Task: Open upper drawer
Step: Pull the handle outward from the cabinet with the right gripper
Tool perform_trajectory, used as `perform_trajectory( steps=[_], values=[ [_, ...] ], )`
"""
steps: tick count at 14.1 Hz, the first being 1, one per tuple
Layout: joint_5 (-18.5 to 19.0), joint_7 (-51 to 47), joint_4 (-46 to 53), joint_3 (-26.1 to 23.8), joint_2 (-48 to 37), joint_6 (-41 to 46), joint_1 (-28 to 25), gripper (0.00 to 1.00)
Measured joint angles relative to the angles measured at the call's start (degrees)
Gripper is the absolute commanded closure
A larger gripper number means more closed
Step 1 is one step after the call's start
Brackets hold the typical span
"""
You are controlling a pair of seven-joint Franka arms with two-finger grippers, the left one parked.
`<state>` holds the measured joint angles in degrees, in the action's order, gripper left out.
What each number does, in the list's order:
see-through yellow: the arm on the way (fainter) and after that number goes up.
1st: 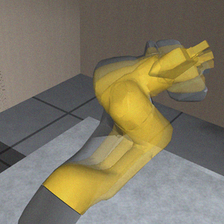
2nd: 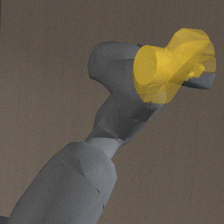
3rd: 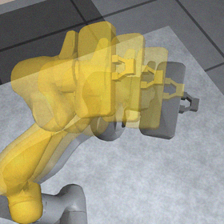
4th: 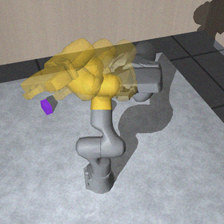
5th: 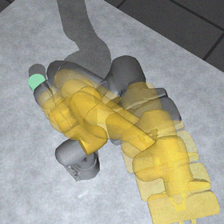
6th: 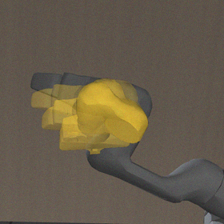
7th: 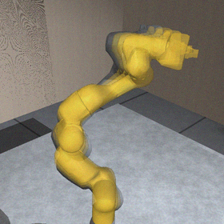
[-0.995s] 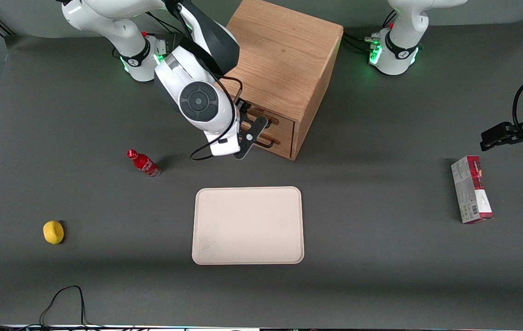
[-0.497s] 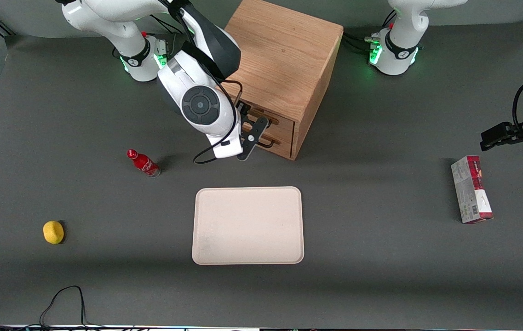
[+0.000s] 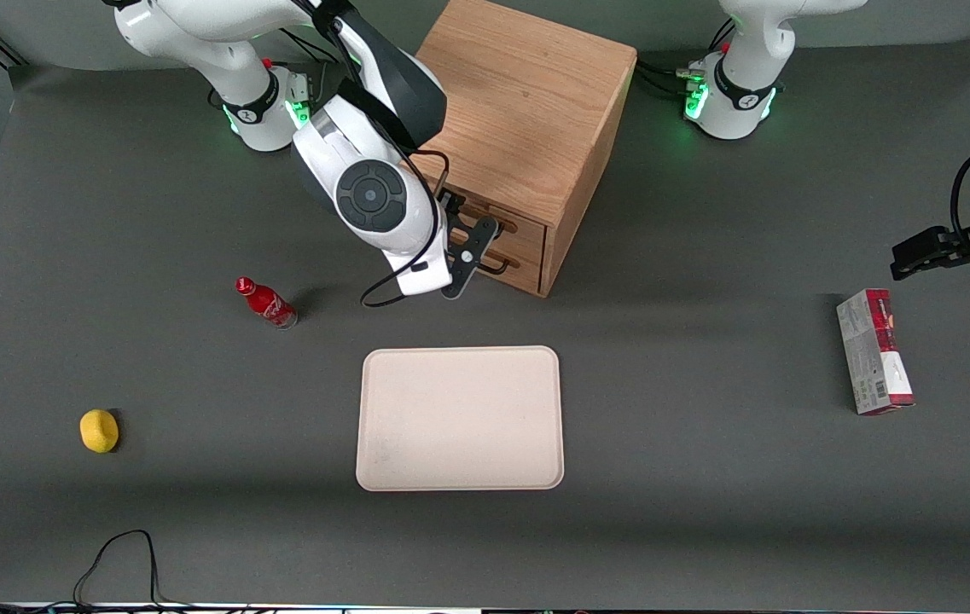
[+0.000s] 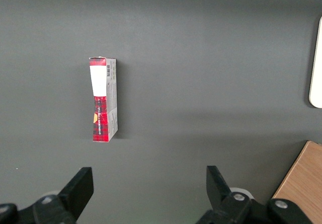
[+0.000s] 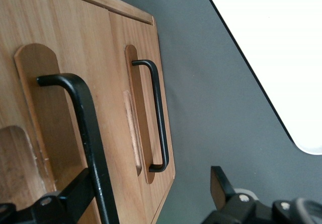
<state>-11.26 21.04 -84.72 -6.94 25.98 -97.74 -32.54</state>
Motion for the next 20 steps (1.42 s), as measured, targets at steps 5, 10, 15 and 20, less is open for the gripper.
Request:
perform_trajectory(
  steps=[5, 10, 15, 20],
  values=[
    [0.3, 3.0, 0.0, 0.9, 1.4, -2.7, 2.4, 0.0],
    [0.3, 3.8, 0.1, 0.9, 1.7, -3.2, 3.8, 0.0],
    [0.3, 4.5, 1.0, 0.9, 1.7, -3.4, 4.8, 0.0],
    [0.3, 4.6, 1.8, 0.9, 1.7, -3.5, 4.9, 0.0]
  ],
)
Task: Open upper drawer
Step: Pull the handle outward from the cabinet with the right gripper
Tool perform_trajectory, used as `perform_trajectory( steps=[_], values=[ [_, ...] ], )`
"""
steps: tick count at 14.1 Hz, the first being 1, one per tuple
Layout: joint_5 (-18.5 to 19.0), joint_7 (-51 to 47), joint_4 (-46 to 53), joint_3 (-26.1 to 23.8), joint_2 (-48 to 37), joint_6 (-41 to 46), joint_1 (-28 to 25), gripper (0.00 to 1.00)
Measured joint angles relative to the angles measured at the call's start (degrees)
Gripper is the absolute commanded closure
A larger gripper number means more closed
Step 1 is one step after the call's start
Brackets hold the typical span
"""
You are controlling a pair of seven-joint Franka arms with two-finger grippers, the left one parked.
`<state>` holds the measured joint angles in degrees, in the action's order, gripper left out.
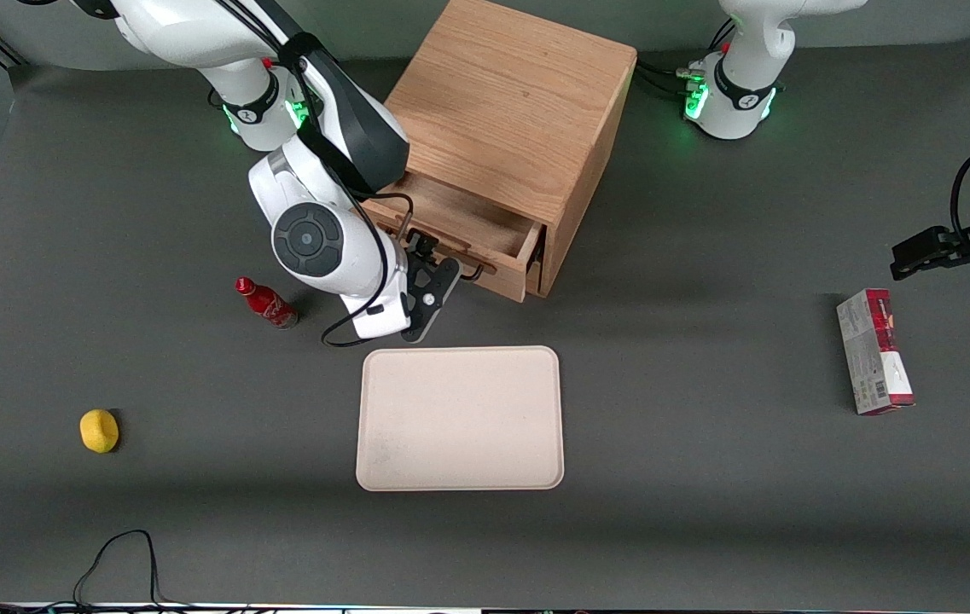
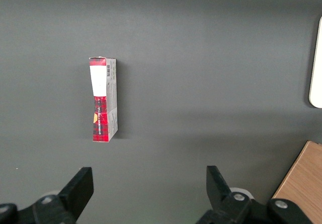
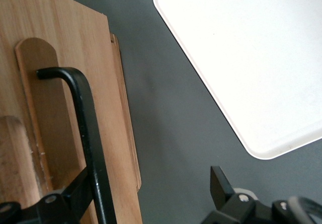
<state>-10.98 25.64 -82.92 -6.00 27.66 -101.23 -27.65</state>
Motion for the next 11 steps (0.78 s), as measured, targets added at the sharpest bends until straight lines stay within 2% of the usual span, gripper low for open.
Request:
perform_trajectory(
  steps=[11],
  values=[
    [0.2, 0.8, 0.2, 2.0, 1.5, -4.5, 0.3, 0.0]
  ],
)
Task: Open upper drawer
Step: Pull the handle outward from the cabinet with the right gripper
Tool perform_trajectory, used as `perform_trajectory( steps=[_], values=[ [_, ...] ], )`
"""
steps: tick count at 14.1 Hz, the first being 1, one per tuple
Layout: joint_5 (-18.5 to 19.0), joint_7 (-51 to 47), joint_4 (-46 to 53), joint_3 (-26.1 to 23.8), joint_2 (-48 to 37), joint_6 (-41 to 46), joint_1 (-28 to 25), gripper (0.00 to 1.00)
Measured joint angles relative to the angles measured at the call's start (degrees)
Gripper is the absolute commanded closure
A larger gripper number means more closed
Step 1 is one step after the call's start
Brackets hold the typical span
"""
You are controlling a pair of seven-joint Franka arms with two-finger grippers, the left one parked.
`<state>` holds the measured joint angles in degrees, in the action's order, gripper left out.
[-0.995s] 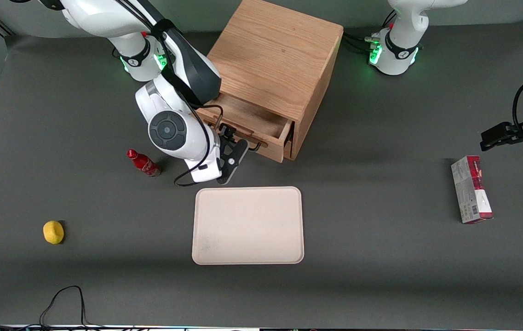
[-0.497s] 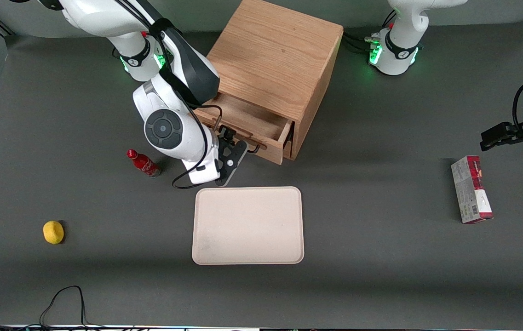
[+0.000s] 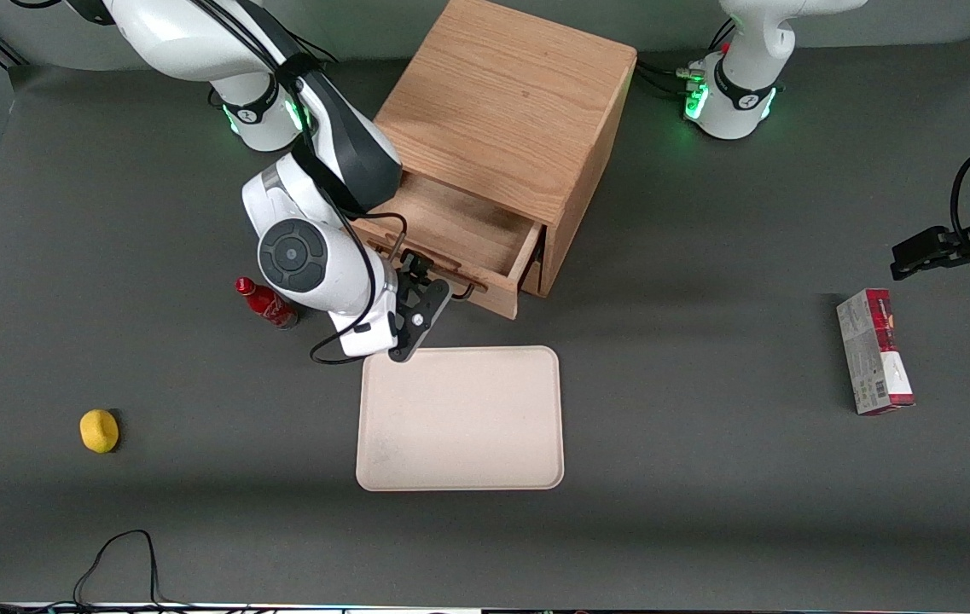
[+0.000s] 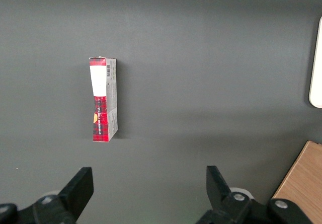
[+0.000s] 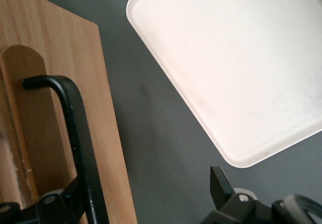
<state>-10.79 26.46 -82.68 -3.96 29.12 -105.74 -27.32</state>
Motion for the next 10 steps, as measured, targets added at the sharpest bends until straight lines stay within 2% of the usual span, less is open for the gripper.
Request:
perform_trajectory(
  steps=[10],
  values=[
    [0.1, 6.3, 3.9, 1.3, 2.8, -0.4, 2.3, 0.0]
  ],
)
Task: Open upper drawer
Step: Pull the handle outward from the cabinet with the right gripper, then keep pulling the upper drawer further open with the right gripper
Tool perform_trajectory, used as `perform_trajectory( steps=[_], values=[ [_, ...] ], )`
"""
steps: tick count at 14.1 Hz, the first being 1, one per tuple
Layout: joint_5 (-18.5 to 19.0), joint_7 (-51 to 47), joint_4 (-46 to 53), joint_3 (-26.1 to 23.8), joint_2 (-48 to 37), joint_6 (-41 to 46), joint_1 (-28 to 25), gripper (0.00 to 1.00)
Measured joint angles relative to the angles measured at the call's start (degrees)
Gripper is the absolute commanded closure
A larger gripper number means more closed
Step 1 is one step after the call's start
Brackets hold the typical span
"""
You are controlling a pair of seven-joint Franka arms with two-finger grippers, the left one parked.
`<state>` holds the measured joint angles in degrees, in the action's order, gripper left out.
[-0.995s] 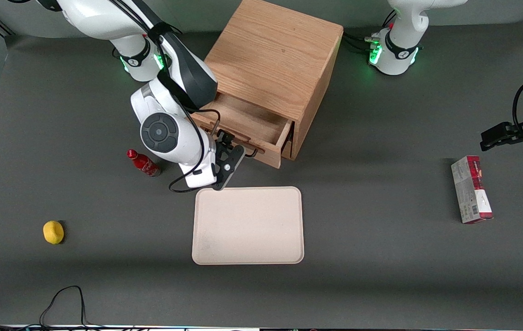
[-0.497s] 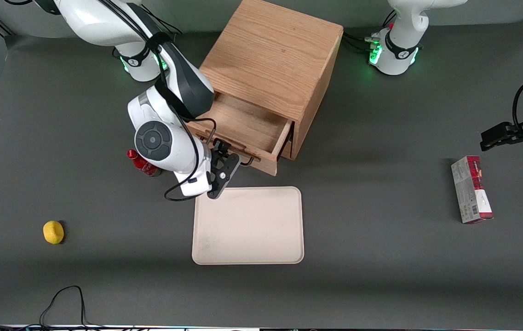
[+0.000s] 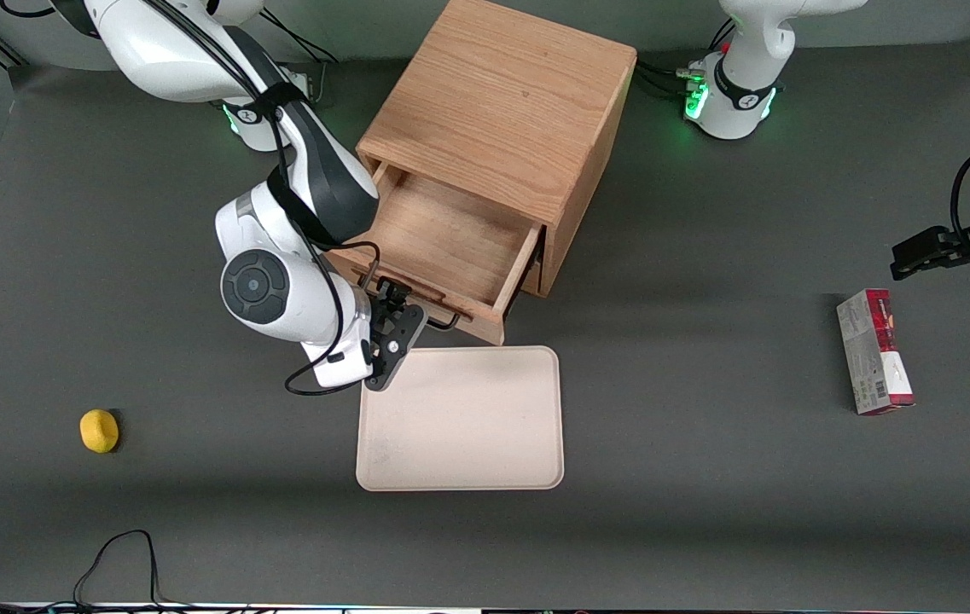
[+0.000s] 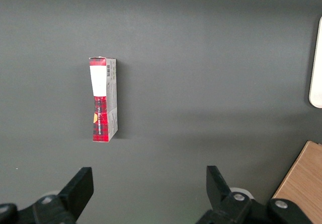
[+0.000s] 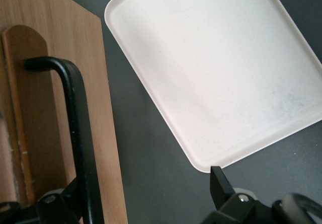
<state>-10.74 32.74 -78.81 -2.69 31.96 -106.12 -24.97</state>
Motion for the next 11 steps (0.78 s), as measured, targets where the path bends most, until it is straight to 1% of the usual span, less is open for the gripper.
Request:
perform_trajectory(
  steps=[11],
  values=[
    [0.0, 0.3, 1.7, 0.1, 0.7, 0.1, 1.9, 0.0]
  ],
)
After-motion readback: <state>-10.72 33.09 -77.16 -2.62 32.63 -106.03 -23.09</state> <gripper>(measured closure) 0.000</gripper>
